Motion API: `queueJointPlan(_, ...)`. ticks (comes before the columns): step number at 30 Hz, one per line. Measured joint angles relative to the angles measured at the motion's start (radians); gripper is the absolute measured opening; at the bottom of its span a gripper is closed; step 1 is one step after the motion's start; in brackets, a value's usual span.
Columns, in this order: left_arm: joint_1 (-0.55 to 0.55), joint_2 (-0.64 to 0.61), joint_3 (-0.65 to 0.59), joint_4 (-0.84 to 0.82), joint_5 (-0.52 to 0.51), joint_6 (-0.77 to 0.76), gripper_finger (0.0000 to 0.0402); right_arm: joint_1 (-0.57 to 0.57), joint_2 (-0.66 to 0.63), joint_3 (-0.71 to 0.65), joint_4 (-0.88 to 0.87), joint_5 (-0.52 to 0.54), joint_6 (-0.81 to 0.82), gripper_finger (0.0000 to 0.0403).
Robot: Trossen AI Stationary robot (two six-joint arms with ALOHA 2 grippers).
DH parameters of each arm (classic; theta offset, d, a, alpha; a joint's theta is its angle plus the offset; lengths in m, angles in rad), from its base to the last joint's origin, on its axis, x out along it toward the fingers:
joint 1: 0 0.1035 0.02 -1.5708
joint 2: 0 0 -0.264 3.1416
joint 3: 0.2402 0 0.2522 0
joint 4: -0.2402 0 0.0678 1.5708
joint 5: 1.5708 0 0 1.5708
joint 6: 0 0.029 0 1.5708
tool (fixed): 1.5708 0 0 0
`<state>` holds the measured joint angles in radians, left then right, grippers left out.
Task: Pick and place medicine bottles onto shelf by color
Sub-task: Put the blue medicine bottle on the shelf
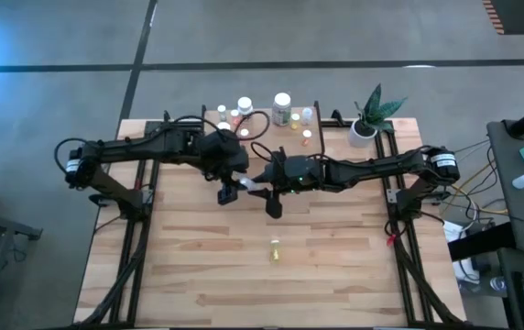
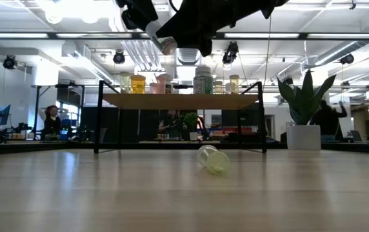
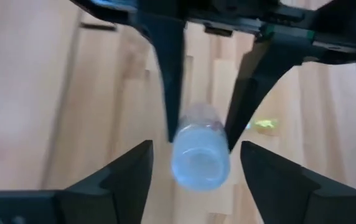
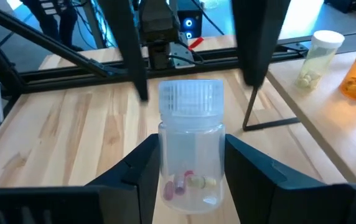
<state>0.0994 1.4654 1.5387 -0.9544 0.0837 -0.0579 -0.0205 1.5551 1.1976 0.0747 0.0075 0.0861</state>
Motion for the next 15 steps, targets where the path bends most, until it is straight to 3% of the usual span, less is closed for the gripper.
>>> queueJointPlan(10, 0.001, -0.172, -0.012, 0.057, -0.142, 0.015, 0.0240, -0.022, -0.002, -0.052, 0.147, 0.051, -0.002, 0.0147)
queueJointPlan(15, 0.000, -0.284, -0.110, 0.174, -0.164, 0.014, 0.0240, -0.038, -0.021, -0.144, 0.335, 0.177, -0.047, 0.0148)
